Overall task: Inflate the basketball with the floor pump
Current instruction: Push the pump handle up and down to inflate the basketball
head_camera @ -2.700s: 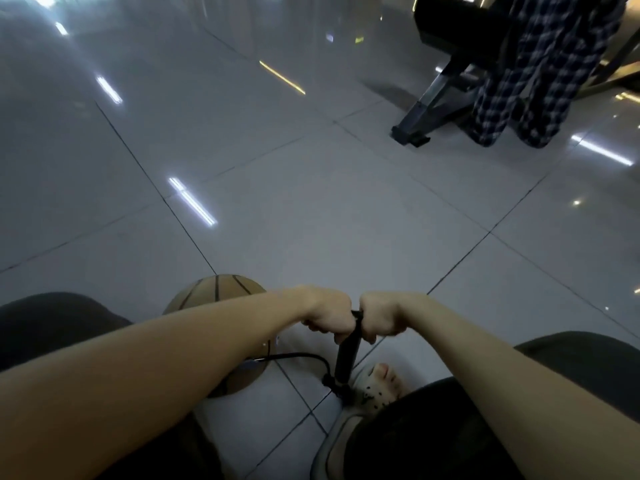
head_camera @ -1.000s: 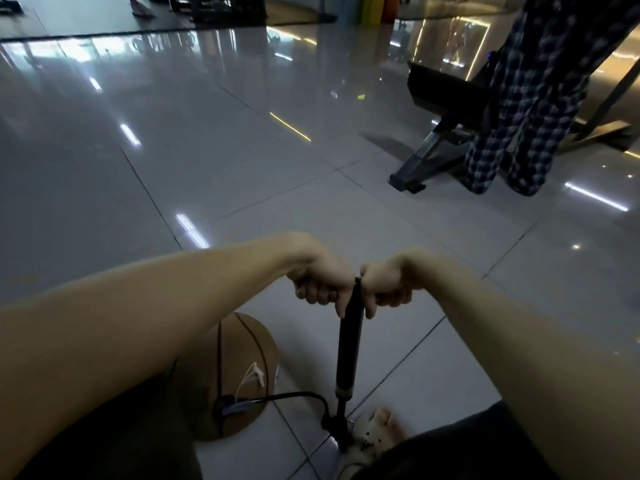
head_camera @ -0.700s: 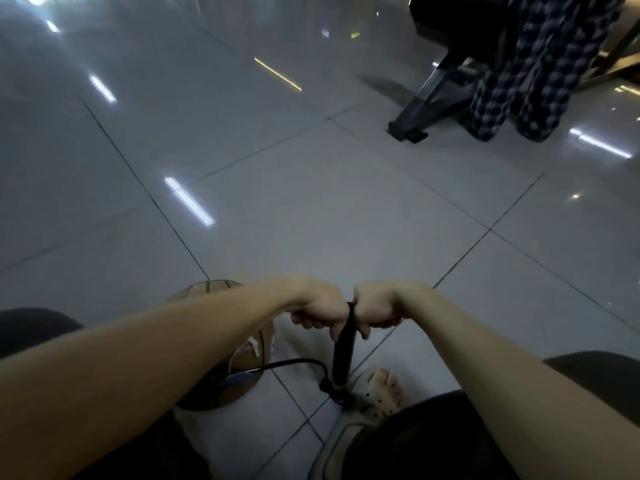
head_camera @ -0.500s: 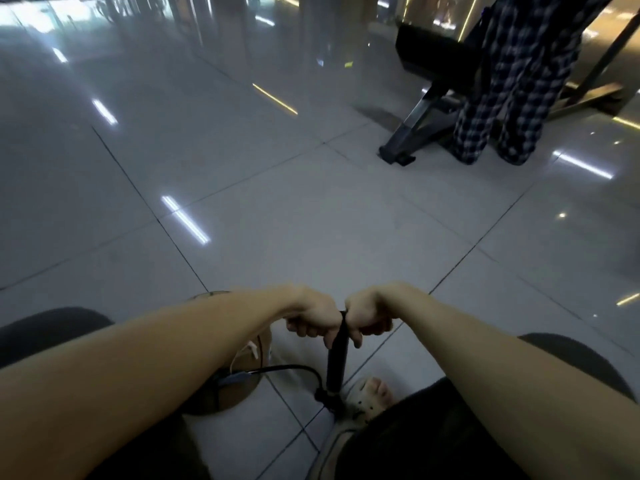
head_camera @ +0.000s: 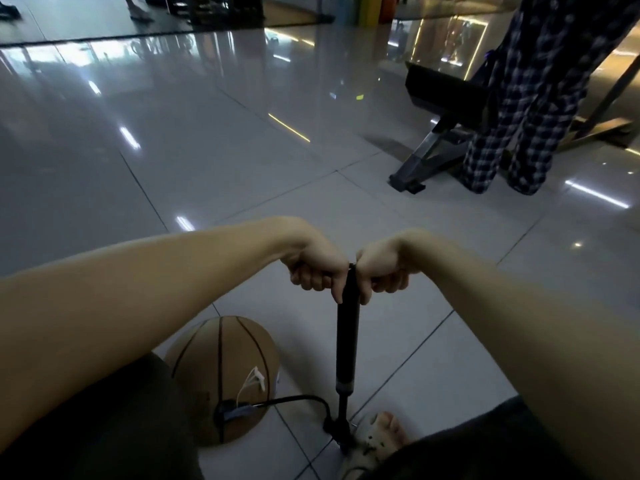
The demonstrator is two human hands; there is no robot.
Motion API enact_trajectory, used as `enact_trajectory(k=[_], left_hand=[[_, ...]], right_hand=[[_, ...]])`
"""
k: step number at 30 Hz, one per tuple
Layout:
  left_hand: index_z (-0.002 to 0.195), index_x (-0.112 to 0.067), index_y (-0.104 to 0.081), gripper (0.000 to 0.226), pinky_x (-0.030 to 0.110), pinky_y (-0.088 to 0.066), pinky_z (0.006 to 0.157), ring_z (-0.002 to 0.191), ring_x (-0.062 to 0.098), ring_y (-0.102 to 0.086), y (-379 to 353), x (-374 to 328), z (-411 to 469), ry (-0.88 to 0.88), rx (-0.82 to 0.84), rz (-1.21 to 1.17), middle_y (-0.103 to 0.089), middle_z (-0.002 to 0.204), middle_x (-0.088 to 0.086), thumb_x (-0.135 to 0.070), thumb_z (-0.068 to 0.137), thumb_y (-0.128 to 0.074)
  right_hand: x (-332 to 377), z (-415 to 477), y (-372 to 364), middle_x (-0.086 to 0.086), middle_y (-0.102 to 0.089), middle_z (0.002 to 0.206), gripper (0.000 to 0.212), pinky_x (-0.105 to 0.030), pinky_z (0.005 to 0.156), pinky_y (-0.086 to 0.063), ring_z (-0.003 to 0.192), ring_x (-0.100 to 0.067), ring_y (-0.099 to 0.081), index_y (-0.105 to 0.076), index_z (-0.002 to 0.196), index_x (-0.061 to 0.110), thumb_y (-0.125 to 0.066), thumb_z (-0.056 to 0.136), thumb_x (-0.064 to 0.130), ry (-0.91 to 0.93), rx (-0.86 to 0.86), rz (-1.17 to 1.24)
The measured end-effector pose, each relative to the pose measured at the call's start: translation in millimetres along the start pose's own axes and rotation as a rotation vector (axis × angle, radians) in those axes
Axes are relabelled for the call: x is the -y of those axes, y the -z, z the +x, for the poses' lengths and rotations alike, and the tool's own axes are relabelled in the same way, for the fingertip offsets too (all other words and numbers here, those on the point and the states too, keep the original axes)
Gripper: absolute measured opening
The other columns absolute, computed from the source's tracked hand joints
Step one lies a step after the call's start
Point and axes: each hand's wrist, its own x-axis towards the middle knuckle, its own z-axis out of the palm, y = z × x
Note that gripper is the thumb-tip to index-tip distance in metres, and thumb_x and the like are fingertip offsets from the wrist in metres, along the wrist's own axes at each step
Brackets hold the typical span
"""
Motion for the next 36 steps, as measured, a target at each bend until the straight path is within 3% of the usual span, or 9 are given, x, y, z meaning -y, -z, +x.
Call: enact_trajectory(k=[6,12,19,23,27,32,36], left_hand=[[0.059,-0.021,-0.038,0.039,0.027,-0.015,0.049,0.048,0.016,-0.019,-40,6,83,-0.053,-0.015,-0.035,-0.026,0.055,-0.002,-0.007,0.084,-0.066],[0.062,-0.015,-0.046,0.028,0.027,-0.022,0.050,0.045,0.019,-0.028,-91,18,114,-0.013,-0.036,0.006,-0.037,0.055,0.002,-0.007,0.080,-0.066],[0.061,-0.022,-0.039,0.040,0.025,-0.017,0.046,0.043,0.015,-0.023,-80,7,56,0.056,0.040,0.042,-0.030,0.050,-0.003,-0.013,0.090,-0.065],[0.062,-0.022,-0.039,0.039,0.025,-0.016,0.046,0.044,0.014,-0.021,-22,-7,-8,0.016,-0.009,-0.012,-0.028,0.053,-0.004,-0.013,0.092,-0.063],[0.061,-0.024,-0.036,0.043,0.028,-0.013,0.052,0.049,0.015,-0.018,22,-20,-47,-0.029,-0.045,0.007,-0.025,0.056,-0.004,-0.013,0.092,-0.063],[0.062,-0.023,-0.036,0.042,0.029,-0.014,0.051,0.051,0.016,-0.016,-2,-12,15,-0.020,0.040,0.053,-0.024,0.057,-0.003,-0.009,0.089,-0.065],[0.060,-0.020,-0.038,0.038,0.029,-0.015,0.051,0.048,0.017,-0.018,-40,-2,75,-0.045,-0.003,0.018,-0.027,0.054,-0.001,-0.006,0.083,-0.065]], right_hand=[[-52,70,-47,-0.001,-0.031,0.049,0.028,-0.026,0.048,-0.017,0.045,-0.017,-0.022,-0.051,0.056,0.012,-0.064,0.076,-0.003,0.059,-0.067,0.121],[-63,101,-97,-0.006,-0.040,0.048,0.013,-0.025,0.046,-0.027,0.043,-0.019,-0.031,-0.060,0.066,0.005,-0.066,0.077,0.000,0.024,-0.050,0.047],[-32,45,-80,-0.003,-0.035,0.054,0.007,-0.029,0.049,-0.021,0.047,-0.018,-0.025,-0.066,0.078,0.006,-0.063,0.085,0.004,-0.018,0.012,-0.047],[-2,-13,-17,-0.001,-0.030,0.054,0.006,-0.026,0.048,-0.019,0.046,-0.016,-0.022,-0.064,0.080,0.008,-0.064,0.086,0.007,0.043,-0.051,-0.044],[12,-50,23,0.000,-0.027,0.058,0.018,-0.031,0.053,-0.014,0.050,-0.016,-0.018,-0.054,0.074,0.013,-0.065,0.084,0.003,0.053,-0.063,0.015],[-18,6,-11,-0.002,-0.027,0.055,0.022,-0.030,0.053,-0.016,0.049,-0.017,-0.019,-0.048,0.068,0.013,-0.063,0.079,-0.001,0.009,-0.083,0.032],[-51,56,-53,-0.003,-0.035,0.051,0.013,-0.026,0.048,-0.022,0.045,-0.017,-0.027,-0.057,0.069,0.008,-0.065,0.074,-0.002,0.033,-0.122,0.095]])
